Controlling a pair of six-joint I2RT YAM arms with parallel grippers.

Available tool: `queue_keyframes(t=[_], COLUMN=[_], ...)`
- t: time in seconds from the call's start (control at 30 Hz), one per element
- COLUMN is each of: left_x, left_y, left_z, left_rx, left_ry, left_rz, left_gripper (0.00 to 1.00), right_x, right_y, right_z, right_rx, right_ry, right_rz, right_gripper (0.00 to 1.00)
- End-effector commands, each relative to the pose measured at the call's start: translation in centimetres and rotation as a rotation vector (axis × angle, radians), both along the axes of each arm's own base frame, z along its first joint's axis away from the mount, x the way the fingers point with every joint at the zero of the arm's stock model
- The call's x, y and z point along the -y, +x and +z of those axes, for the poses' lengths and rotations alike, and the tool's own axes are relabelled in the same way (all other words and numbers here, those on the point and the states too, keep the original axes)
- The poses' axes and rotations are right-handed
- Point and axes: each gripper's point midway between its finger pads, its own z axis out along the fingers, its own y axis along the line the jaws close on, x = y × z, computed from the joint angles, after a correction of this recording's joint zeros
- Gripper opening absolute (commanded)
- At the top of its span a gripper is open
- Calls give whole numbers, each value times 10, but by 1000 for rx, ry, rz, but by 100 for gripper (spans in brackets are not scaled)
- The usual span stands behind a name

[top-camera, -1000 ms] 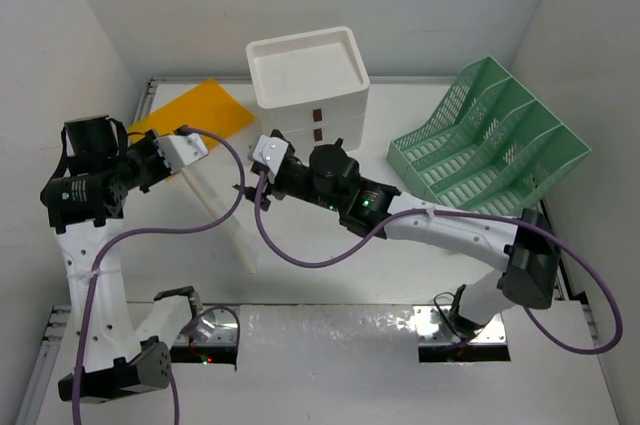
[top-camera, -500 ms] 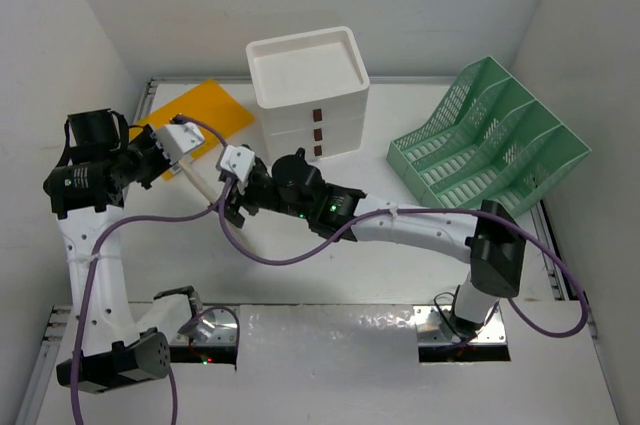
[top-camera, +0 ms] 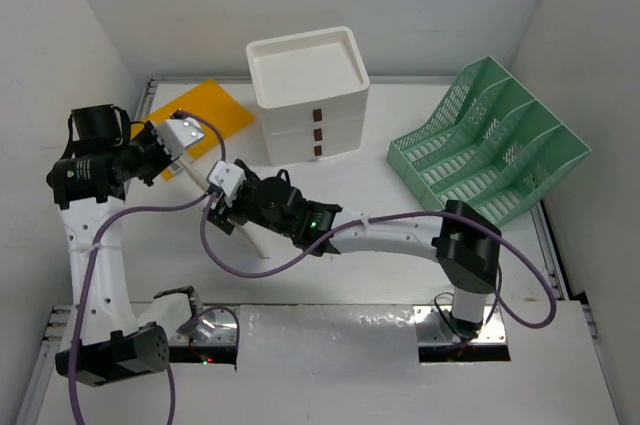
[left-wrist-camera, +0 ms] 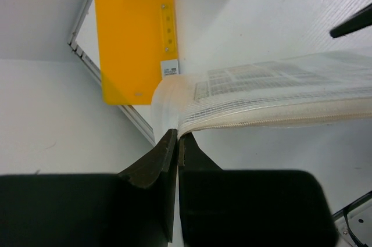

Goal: Organize the desk

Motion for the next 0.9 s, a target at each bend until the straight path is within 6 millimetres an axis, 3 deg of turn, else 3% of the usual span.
queue_keyframes(t=[0.0,0.13,0.2,0.27,0.3,0.4,0.5,0.57,0.6,0.63,0.67,0.7,0.77,0.87], left_x=[10,11,13,16,17,18,11,-2,-9,-20,-26,-33,-45,-54], left_y=[6,7,6,4,4,5,7,16,23,26,30,37,40,49], left_z=[23,19,20,19,19,17,4,-1,-10,-14,-18,-25,-39,-42], left_rx=[68,49,50,47,47,42,19,35,42,46,50,65,49,74], left_ry=[-47,-58,-60,-64,-66,-66,-34,8,25,55,72,92,135,165], left_rz=[-28,-28,-41,-58,-64,-73,-60,-10,14,67,93,117,169,210], left_gripper=[0,0,0,0,0,0,6,26,36,50,55,59,63,66], right_x=[8,12,17,19,20,22,29,31,35,33,33,35,33,38], right_y=[30,44,46,47,47,48,48,43,41,34,29,23,8,1], right_z=[-18,-22,-28,-31,-33,-35,-25,-19,-7,-5,-1,13,20,37], right_rx=[29,100,118,128,129,133,148,162,174,178,184,199,211,222], right_ry=[18,11,2,-1,-9,-35,-34,-33,-19,-16,-11,15,28,42], right_rz=[-165,-235,-252,-255,-257,-263,-267,-242,-231,-180,-147,-118,-33,-3], right_gripper=[75,69,57,42,26,1,0,0,0,0,0,0,0,0])
